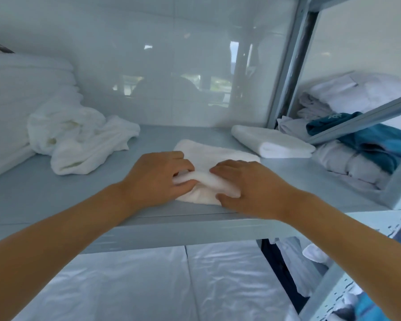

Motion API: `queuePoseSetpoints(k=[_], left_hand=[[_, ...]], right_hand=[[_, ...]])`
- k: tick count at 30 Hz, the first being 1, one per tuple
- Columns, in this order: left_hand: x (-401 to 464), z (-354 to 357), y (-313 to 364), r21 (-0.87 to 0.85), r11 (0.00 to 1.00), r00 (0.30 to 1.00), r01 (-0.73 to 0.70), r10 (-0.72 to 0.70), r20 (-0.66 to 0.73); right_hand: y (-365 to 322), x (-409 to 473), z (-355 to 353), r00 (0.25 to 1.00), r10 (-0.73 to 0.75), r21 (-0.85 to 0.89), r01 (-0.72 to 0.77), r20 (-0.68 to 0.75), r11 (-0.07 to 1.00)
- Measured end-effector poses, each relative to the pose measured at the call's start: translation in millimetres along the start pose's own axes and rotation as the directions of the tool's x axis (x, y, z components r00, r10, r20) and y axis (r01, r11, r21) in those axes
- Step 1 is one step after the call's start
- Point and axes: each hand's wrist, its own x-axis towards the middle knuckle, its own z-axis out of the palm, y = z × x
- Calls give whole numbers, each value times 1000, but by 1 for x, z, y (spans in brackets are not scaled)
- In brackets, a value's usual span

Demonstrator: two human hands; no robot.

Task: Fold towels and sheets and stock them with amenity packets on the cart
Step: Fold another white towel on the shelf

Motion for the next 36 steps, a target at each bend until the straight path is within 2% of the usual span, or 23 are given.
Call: queuePoseSetpoints(k=[1, 3, 5, 7, 12, 15, 20, 23, 25, 26, 28, 30, 33, 36], left_hand=[[3, 1, 1, 18, 1000, 1000, -13, 13, 17], [13, 5, 4, 38, 999, 986, -22, 15, 165], [23, 13, 7, 69, 998, 939, -1, -23, 344], [27, 19, 10, 102, 995, 896, 11, -55, 440], [16, 8, 2, 116, 990, 912, 74, -114, 394], [0, 2, -3, 158, 978, 916, 136, -185, 356], [-15, 2, 3, 152, 966, 881, 211, -255, 398], [-11, -8, 4, 77, 970, 863, 230, -240, 445], [-5, -19, 4, -56, 941, 824, 334, -263, 502], [-1, -24, 4, -132, 912, 822, 390, -279, 497], [14, -27, 0, -193, 890, 868, 414, -321, 380], [35, -21, -5, -134, 904, 879, 405, -345, 329], [55, 1, -7, -55, 916, 793, 397, -313, 522], [53, 22, -19, 17, 897, 696, 441, -354, 625]], right_hand=[[2, -5, 4, 1000, 3, -36, -3, -10, 999], [11, -9, 9, 998, 39, -84, -42, -43, 996], [22, -11, 13, 996, 39, -173, -52, -79, 984], [30, -12, 17, 993, 26, -208, -49, -112, 977], [38, -14, 27, 985, 10, -141, -35, -171, 989], [41, -10, 35, 991, -2, -132, -16, -132, 991], [53, -4, 37, 999, 13, 27, -14, 40, 1000], [57, -4, 28, 990, -2, 42, -4, 143, 999], [60, -4, 9, 964, 50, 121, -85, 262, 989], [62, -3, -4, 939, 79, 151, -136, 335, 979], [61, 9, -26, 903, 126, 167, -211, 411, 963], [51, 33, -31, 922, 148, 200, -231, 359, 952], [25, 69, -4, 957, 62, 171, -114, 283, 979], [36, 88, 27, 925, 76, 141, -137, 372, 981]])
